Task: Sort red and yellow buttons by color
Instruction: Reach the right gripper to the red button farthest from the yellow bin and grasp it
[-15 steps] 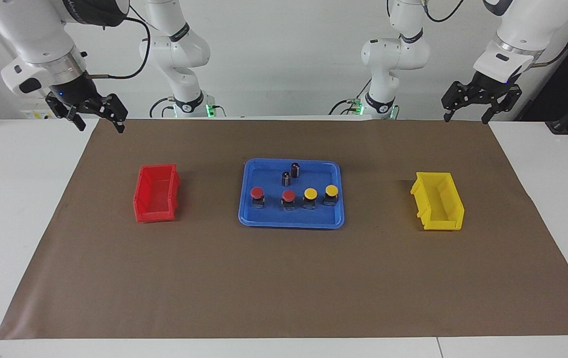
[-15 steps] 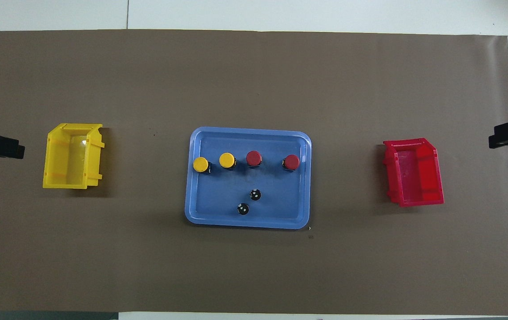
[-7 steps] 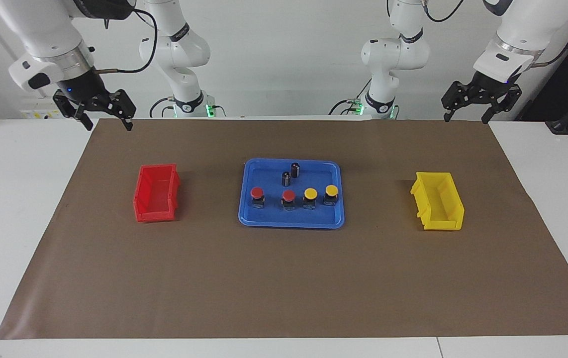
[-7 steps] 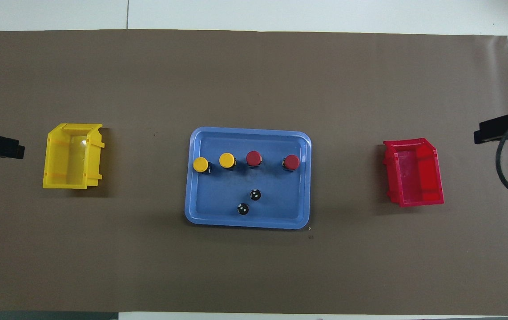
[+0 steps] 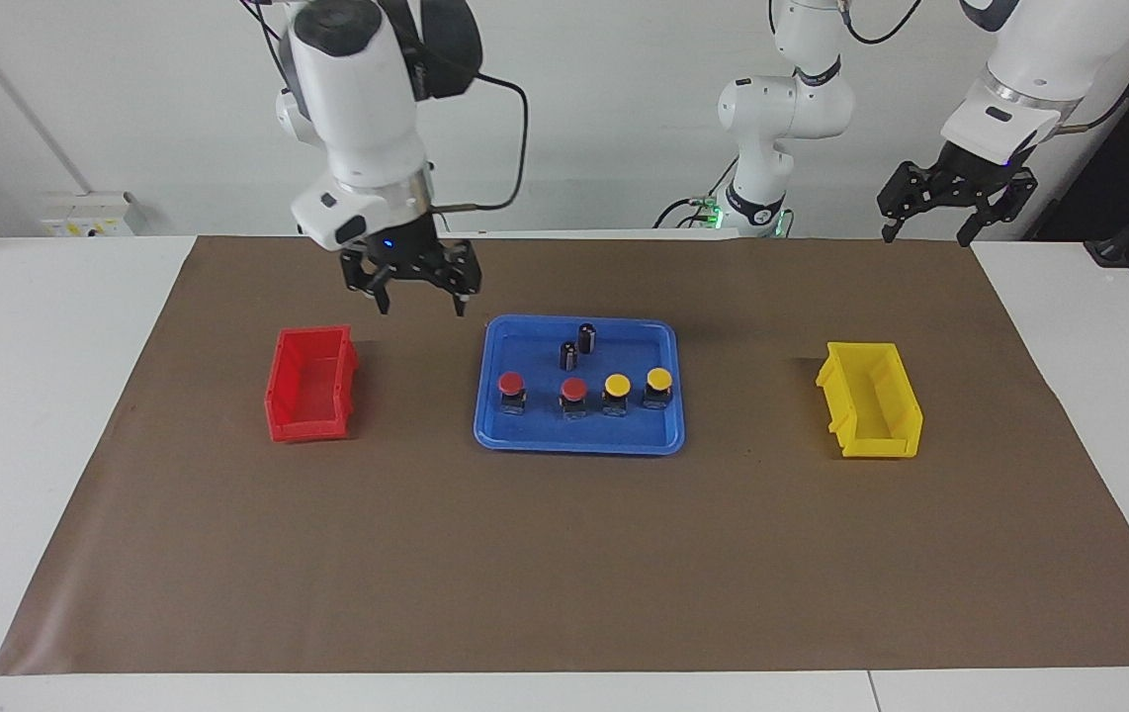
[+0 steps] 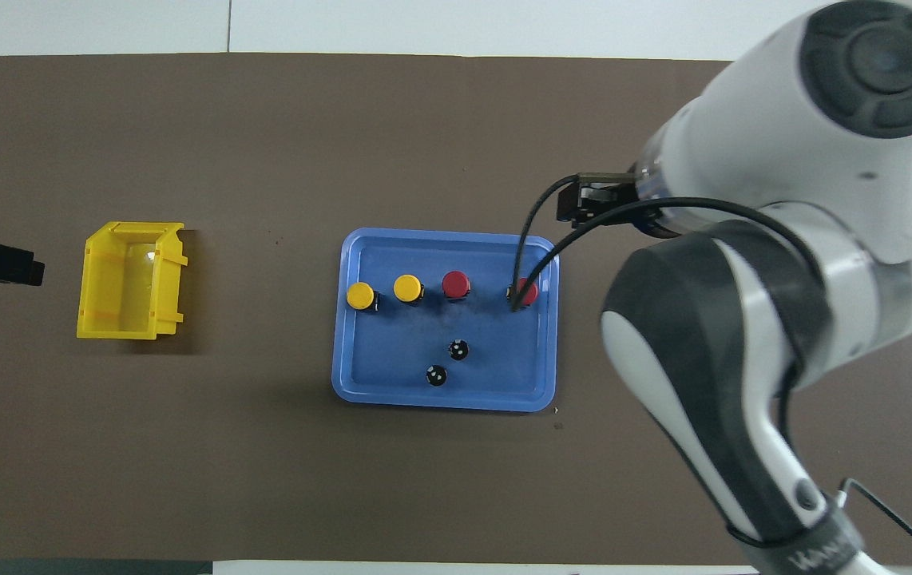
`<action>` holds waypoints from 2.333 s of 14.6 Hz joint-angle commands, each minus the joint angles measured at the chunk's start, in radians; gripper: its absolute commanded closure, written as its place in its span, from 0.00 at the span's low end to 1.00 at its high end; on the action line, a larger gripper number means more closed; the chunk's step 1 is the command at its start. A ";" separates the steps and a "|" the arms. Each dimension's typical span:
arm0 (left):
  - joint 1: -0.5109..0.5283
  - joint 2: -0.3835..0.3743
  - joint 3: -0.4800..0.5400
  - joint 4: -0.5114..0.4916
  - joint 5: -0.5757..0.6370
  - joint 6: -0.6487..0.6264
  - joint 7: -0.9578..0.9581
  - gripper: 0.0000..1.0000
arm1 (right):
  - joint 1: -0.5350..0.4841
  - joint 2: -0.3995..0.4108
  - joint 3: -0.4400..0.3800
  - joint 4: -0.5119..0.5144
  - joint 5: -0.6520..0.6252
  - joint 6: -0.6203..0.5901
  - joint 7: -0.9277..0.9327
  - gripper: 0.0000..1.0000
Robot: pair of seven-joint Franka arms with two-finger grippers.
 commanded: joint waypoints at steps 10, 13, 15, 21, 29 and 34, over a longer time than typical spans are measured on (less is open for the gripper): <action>0.009 -0.024 0.000 -0.020 -0.013 -0.006 0.008 0.00 | 0.066 0.038 -0.007 -0.373 -0.014 0.454 0.019 0.06; 0.009 -0.024 0.000 -0.020 -0.013 -0.006 0.008 0.00 | 0.066 0.033 -0.007 -0.393 -0.014 0.454 0.014 0.16; 0.009 -0.024 0.000 -0.020 -0.013 -0.008 0.008 0.00 | 0.082 0.027 -0.007 -0.413 -0.014 0.456 -0.003 0.22; 0.009 -0.024 0.000 -0.020 -0.013 -0.009 0.008 0.00 | 0.083 0.015 -0.007 -0.451 -0.014 0.488 -0.041 0.27; 0.010 -0.026 0.000 -0.021 -0.013 -0.023 0.006 0.00 | 0.099 0.004 -0.007 -0.492 -0.014 0.525 -0.044 0.29; 0.050 -0.041 0.006 -0.021 -0.013 -0.019 0.005 0.00 | 0.100 0.002 -0.007 -0.494 -0.014 0.513 -0.044 0.43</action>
